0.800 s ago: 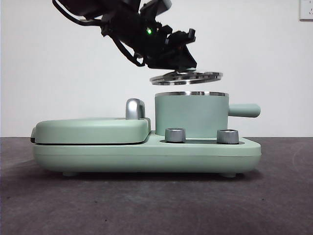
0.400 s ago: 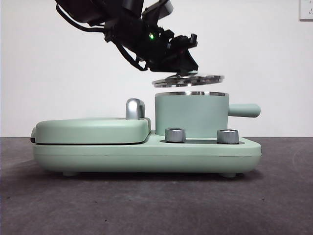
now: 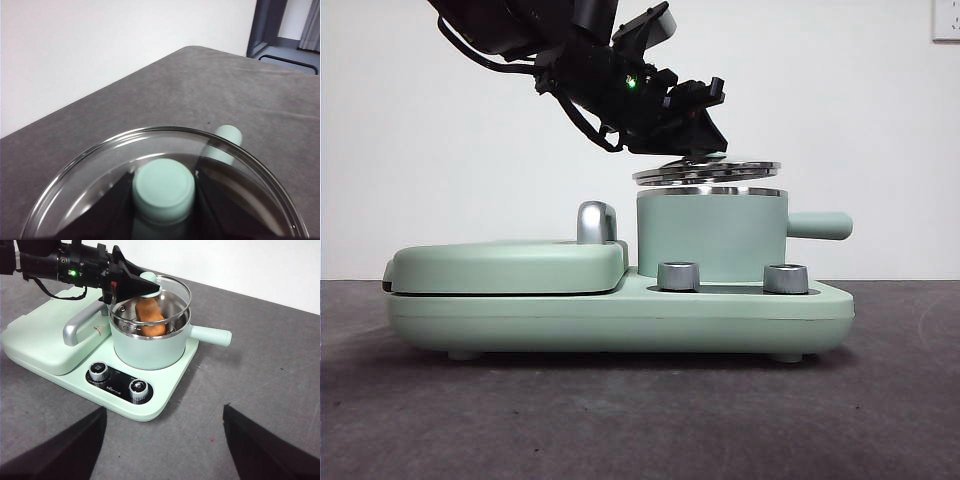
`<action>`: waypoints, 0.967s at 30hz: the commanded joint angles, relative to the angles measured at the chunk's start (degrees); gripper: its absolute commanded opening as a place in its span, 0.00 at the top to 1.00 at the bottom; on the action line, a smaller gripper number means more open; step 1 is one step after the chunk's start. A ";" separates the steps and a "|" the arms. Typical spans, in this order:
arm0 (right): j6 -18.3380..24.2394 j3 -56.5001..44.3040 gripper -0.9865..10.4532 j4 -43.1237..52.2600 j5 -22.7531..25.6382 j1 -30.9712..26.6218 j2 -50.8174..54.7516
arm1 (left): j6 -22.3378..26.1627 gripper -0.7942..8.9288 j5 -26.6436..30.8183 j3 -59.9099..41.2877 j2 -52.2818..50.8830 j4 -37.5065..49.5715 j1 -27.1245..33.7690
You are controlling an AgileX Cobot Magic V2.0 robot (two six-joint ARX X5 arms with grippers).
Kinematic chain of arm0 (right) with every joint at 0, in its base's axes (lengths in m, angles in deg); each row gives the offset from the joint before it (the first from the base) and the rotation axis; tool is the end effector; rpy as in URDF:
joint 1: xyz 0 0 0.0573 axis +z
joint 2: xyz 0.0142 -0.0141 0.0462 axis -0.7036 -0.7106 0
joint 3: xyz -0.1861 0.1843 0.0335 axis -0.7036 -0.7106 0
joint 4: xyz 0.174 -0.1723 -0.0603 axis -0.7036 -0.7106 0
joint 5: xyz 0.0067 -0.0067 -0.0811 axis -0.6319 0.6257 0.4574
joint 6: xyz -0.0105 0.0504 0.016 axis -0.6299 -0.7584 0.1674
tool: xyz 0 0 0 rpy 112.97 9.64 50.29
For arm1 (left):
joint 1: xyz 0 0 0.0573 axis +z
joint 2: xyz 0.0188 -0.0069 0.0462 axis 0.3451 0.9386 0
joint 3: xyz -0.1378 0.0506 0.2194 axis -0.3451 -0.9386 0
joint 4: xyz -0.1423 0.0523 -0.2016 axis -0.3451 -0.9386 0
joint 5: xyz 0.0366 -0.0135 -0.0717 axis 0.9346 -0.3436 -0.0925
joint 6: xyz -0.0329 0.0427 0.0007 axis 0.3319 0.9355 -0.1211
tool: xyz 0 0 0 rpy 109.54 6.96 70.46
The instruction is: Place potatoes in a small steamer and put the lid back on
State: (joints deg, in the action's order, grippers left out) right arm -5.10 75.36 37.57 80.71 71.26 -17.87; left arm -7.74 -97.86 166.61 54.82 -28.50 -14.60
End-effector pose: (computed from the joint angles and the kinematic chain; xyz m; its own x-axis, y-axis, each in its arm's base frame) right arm 0.0478 0.0230 0.3534 0.8404 0.3894 -0.3770 -0.4216 0.9068 -0.0033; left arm 0.3668 -0.2640 0.2640 0.6303 -0.7499 -0.2012 0.7717 0.6334 0.0569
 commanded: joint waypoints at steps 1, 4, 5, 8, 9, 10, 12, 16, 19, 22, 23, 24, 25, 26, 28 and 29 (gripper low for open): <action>-0.68 0.70 0.60 0.35 0.02 0.33 -0.20 | 0.63 0.90 -0.46 1.95 0.81 1.92 -0.83; -0.68 0.70 0.60 0.35 0.02 0.33 -0.20 | 0.63 0.90 -0.46 1.95 0.96 1.81 -0.92; -0.68 0.70 0.60 0.35 0.00 0.33 -0.20 | 0.63 0.90 -0.46 1.95 1.01 1.64 -0.92; -0.70 0.70 0.60 0.33 0.00 0.33 -0.20 | 1.14 0.90 -0.46 1.95 1.18 0.42 -0.92; -0.70 0.70 0.60 0.33 0.00 0.33 -0.20 | 1.40 0.90 -0.46 1.95 1.36 0.24 -0.92; -0.70 0.70 0.60 0.33 0.00 0.33 -0.20 | 1.49 0.90 -0.46 1.95 1.42 0.13 -0.92; -0.70 0.70 0.60 0.31 0.00 0.33 -0.20 | 1.60 0.90 -0.46 1.95 1.57 -0.02 -0.92; -0.70 0.70 0.60 0.07 0.00 0.33 -0.20 | 1.90 0.90 -0.46 1.95 1.99 -0.20 -0.92; -0.70 0.70 0.60 0.07 0.02 0.33 -0.20 | 1.90 0.90 -0.46 1.95 2.69 -0.22 -0.92; -0.70 0.70 0.60 0.04 0.00 0.33 -0.20 | 1.88 0.90 -0.46 1.95 3.39 -0.35 -0.94; -0.70 0.70 0.60 0.02 0.00 0.33 -0.20 | 1.90 0.90 -0.46 1.95 3.43 -0.61 -0.94; -0.70 0.70 0.60 -0.02 0.00 0.33 -0.20 | 1.90 0.90 -0.46 1.95 3.43 -0.74 -0.94; -0.70 0.70 0.60 -0.07 0.00 0.33 -0.20 | 1.90 0.90 -0.46 1.95 3.43 -0.85 -0.94; -0.70 0.70 0.60 -0.13 0.00 0.33 -0.20 | 1.90 0.90 -0.44 1.95 3.43 -0.83 -0.98; -0.70 0.70 0.60 -0.28 0.00 0.33 -0.20 | 1.90 0.90 -0.46 1.95 3.43 -0.66 -0.96; -0.70 0.70 0.60 -0.33 0.00 0.33 -0.20 | 1.90 0.90 -0.44 1.95 3.43 -0.63 -0.96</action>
State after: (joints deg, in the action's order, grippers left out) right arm -5.10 75.36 37.09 80.71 71.26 -17.87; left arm -6.25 -98.26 166.99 56.76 -29.57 -15.10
